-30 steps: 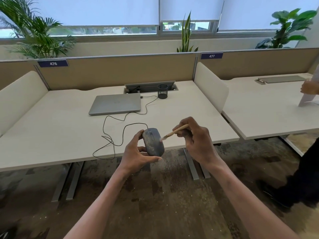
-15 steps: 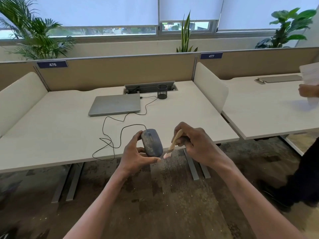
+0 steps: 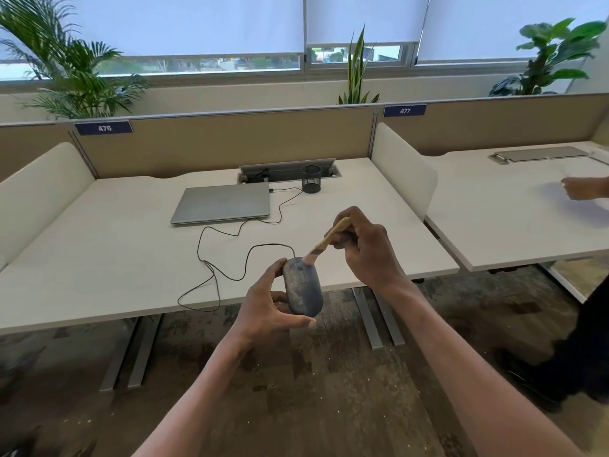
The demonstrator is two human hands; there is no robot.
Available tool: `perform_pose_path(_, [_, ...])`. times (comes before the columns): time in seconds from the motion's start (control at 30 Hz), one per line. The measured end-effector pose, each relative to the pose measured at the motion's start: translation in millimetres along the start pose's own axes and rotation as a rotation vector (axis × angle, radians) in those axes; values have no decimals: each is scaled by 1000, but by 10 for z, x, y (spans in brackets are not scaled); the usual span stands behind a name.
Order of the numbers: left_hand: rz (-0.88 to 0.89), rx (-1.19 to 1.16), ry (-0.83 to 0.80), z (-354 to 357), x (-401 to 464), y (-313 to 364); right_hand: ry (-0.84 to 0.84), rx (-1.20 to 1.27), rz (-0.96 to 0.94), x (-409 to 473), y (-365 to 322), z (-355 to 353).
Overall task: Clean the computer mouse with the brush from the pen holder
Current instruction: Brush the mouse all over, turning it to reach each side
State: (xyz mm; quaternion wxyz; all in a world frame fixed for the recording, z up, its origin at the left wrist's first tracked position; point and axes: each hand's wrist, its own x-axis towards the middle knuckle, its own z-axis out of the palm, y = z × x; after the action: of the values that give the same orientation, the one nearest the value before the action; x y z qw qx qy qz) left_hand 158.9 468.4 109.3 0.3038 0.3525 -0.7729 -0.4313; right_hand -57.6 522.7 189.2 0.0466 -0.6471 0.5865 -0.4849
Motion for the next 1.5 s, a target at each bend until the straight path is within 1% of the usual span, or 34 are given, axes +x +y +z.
perform_pose_path(0.23, [-11,-27,4,-32,-34,-15,11,-72,2,72,108,125])
perform_pose_path(0.33, [-6,-23,0,-47,-27,-17,28,-59,16,68,125,155])
perform_pose_path(0.43, [-7,-24,-10,-34,-8,-13,7,-29,99,81,129,182])
perform_pose_path(0.57, [-12,-41,-27,-4,23,-10,-69,-11,242,104,165,282])
perform_pose_path(0.63, [-12,-46,-35,7,33,-2,-94,48,337,115,179,338])
perform_pose_path(0.73, [-14,-54,-40,18,42,14,-118,189,501,127,186,385])
perform_pose_path(0.8, [-13,-53,-46,19,41,21,-141,297,576,131,182,395])
perform_pose_path(0.93, [-27,-44,-60,3,33,35,-172,437,641,121,160,403])
perform_pose_path(1.13, [-51,-94,-52,-31,48,25,-205,494,668,91,156,423])
perform_pose_path(1.2, [-69,-132,-40,-24,29,24,-189,499,666,82,174,431])
perform_pose_path(1.3, [-77,-173,24,4,-15,53,-132,500,681,71,205,443])
perform_pose_path(1.5, [-107,-300,229,245,-133,69,92,500,775,34,266,519])
